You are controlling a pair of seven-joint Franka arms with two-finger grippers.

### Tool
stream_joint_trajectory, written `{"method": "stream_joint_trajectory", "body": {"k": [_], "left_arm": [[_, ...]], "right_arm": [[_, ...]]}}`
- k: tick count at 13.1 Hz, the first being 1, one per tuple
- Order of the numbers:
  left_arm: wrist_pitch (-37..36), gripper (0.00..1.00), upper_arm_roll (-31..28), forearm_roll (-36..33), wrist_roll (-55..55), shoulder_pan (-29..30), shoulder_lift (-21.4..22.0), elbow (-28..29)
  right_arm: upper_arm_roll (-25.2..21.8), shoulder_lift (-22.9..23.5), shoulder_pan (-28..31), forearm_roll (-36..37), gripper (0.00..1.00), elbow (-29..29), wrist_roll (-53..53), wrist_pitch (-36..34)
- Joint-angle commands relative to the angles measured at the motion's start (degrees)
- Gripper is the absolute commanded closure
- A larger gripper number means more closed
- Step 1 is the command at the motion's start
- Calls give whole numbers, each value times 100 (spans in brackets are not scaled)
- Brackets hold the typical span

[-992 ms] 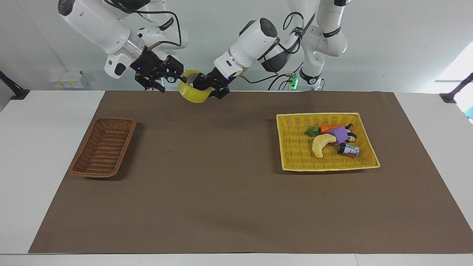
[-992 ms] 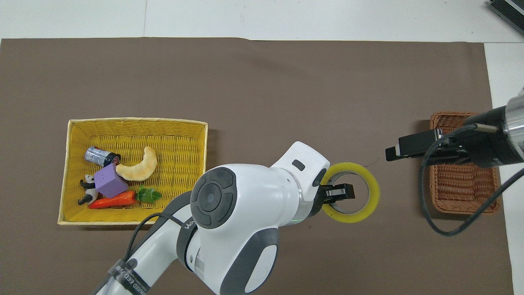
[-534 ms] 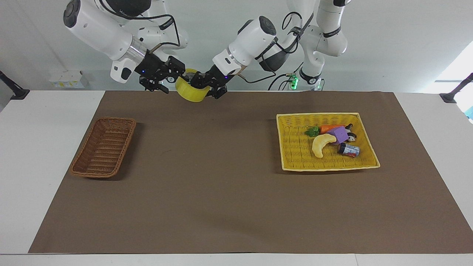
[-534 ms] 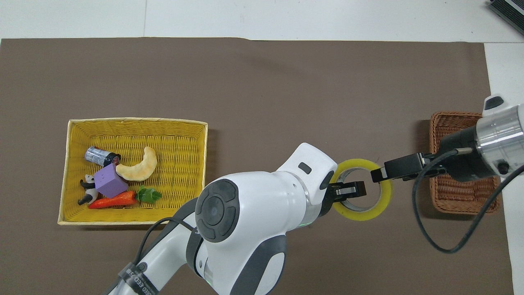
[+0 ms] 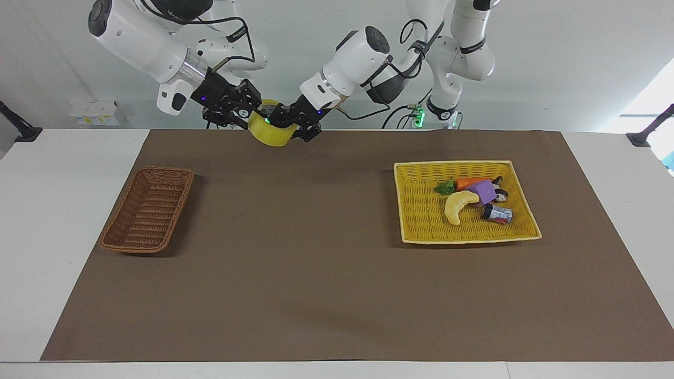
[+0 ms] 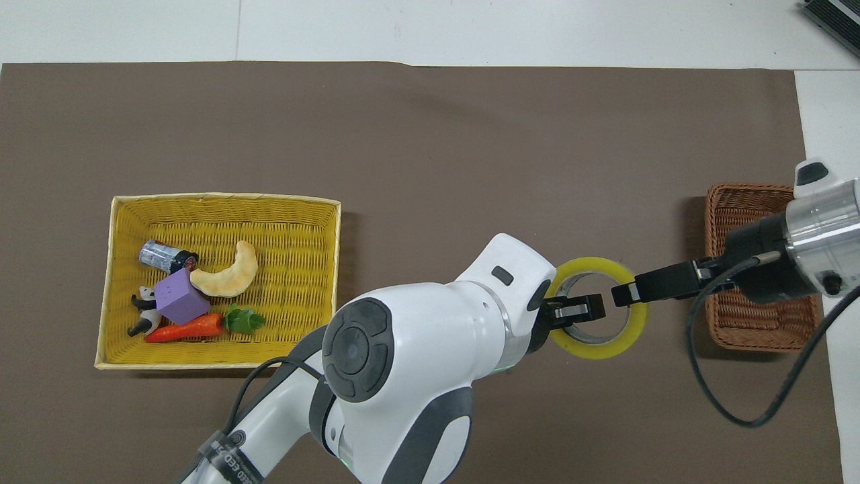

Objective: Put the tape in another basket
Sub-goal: 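Close the right gripper on the tape rim beside the left gripper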

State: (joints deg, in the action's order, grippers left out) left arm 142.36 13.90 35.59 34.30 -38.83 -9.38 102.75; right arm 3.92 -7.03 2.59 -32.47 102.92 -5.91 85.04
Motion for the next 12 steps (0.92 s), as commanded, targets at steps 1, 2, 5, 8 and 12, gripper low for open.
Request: {"method": "stream_joint_trajectory", "body": {"k": [1,2,5,8,12], "left_arm": [[170,100,-63,141,42,-99,50,-133],[178,100,-63,158,42,-99,50,-133],[231,100,-55,194,51,-99,24,-142],[301,100,-46,220,51,-99,33,-142],[214,0,-54,229,68,-81,147,-133]], "right_arm": [[-14,-88,49,-5,82,194,99,4],[-14,-88,49,3,100,194,107,4],[-14,-79,40,30,100,150,336,-22],[-5,-9,49,30,100,36,477,-92],[-14,167,181,47,100,-281,442,-321]]}}
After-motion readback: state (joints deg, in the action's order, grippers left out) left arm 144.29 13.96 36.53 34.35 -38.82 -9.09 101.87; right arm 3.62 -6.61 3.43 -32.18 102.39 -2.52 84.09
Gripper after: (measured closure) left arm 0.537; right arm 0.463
